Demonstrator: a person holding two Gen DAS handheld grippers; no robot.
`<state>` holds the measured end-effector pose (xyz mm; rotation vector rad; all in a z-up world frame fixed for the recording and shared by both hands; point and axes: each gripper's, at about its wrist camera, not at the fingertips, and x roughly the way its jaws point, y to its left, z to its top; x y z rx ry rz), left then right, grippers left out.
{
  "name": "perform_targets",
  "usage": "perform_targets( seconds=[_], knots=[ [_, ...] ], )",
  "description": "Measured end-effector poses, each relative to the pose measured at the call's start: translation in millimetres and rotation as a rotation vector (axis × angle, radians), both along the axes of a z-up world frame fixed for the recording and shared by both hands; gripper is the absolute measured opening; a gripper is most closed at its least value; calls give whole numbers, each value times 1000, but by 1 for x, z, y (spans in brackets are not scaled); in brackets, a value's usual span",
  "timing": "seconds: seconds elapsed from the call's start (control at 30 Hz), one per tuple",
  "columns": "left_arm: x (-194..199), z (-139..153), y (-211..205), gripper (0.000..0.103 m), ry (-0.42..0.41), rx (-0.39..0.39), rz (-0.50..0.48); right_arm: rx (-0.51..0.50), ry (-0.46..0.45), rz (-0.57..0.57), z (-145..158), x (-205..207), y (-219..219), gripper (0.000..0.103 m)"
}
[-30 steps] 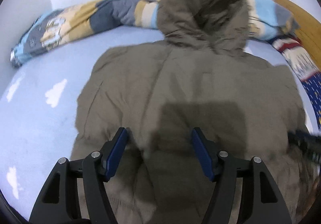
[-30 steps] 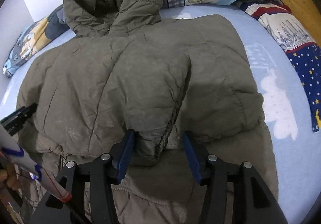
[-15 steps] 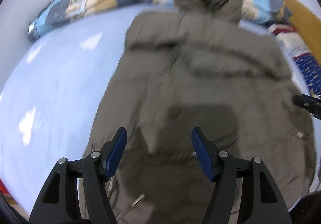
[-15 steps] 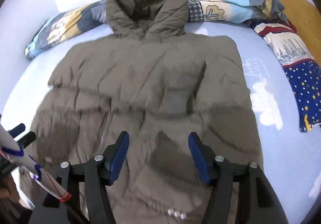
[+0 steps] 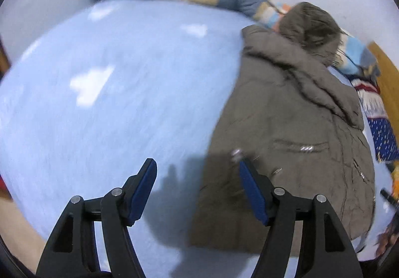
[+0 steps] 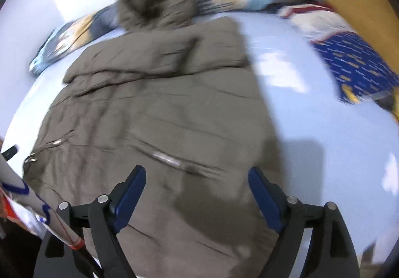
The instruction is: Fold large clothes
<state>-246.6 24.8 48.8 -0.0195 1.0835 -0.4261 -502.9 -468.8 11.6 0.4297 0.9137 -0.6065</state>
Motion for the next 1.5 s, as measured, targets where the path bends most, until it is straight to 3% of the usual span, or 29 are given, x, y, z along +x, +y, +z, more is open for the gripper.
perform_targets(
  seconds=[0.13, 0.23, 0.3, 0.37, 0.4, 0.43, 0.5, 0.6, 0.73, 0.87, 0.93, 1.0, 1.1, 1.17, 1.23, 1.3, 1.4, 1.5],
  knots=[
    [-3, -18, 7, 68, 109, -96, -33, 124, -13, -143, -28, -59, -27, 88],
    [-15, -26, -12, 68, 182, -183, -102, 242, -39, -205, -45, -77, -38, 88],
    [-24, -30, -31, 67, 164, -135, -138, 359, -77, -202, -61, -73, -40, 88],
    [-30, -36, -40, 56, 142, -47, -144, 437, -103, -189, -73, -66, -37, 88],
    [-31, -37, -41, 51, 147, -47, -143, 442, -109, -186, -75, -65, -35, 83],
    [-33, -37, -41, 46, 145, -49, -145, 434, -117, -176, -76, -63, -34, 54],
    [-42, -32, -44, 38, 129, -48, -181, 420, -126, -170, -69, -66, -33, 31],
    [-63, -33, -55, 38, 136, -56, -238, 353, -108, -185, -58, -71, -31, 23],
    [-76, -34, -61, 38, 117, -26, -278, 288, -71, -246, -53, -78, -36, 23],
    [-65, -6, -47, 46, -32, 17, -200, 262, -50, -265, -46, -72, -37, 27],
    [-68, 17, -36, 46, -178, 61, -154, 158, -4, -306, -36, -69, -32, 59],
    [-72, 34, -41, 47, -247, 62, -162, 19, 30, -312, -20, -65, -22, 73],
    [-75, 54, -60, 56, -302, 37, -188, -142, 48, -289, 0, -53, -3, 73],
    [-82, 60, -74, 56, -331, 42, -220, -214, 20, -241, 10, -40, 13, 73],
    [-86, 66, -99, 57, -351, 50, -257, -220, 14, -142, 8, -19, 30, 73],
    [-94, 69, -120, 57, -381, 66, -265, -159, 17, -56, -4, -3, 42, 74],
    [-105, 78, -139, 59, -431, 79, -282, -79, 70, 22, -28, 19, 54, 73],
    [-112, 90, -150, 61, -463, 61, -293, -95, 128, 68, -39, 30, 67, 73]
  ],
)
